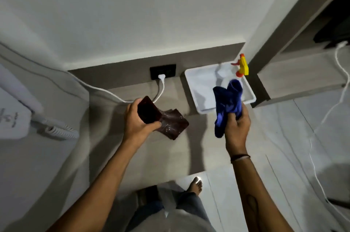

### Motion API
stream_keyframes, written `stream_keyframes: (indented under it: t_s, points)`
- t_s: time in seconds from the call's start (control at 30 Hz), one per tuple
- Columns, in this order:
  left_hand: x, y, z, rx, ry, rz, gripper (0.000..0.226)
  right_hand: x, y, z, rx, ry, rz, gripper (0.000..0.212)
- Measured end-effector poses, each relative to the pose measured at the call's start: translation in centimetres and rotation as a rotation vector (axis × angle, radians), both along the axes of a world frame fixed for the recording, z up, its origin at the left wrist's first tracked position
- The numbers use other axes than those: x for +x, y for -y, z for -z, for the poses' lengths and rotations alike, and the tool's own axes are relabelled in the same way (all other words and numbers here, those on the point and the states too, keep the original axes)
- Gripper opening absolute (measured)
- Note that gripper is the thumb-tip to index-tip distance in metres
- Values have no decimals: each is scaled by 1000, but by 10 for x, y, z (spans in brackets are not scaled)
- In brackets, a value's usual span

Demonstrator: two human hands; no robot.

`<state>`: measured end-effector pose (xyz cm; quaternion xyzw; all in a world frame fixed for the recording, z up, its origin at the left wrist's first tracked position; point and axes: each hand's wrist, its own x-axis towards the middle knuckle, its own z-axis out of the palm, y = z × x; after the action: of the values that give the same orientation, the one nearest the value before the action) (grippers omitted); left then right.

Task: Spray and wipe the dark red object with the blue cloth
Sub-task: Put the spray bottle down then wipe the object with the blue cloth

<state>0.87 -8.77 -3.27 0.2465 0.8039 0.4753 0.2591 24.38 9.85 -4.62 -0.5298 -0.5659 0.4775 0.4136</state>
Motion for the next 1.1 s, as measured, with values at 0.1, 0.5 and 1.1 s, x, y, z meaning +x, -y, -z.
stream_keyframes:
  t_s: [0.1, 0.5, 1.1]
  points:
    - [-1, 7, 7, 22, 19, 80, 108, 26, 54, -5, -266, -262, 173, 25]
    - [14, 36, 26, 64, -65, 310, 75, -65, 142, -4, 256, 332, -836, 72]
    - [-6, 51, 14, -21, -300, 375, 88, -58, 144, 32, 312, 291, -920, 92]
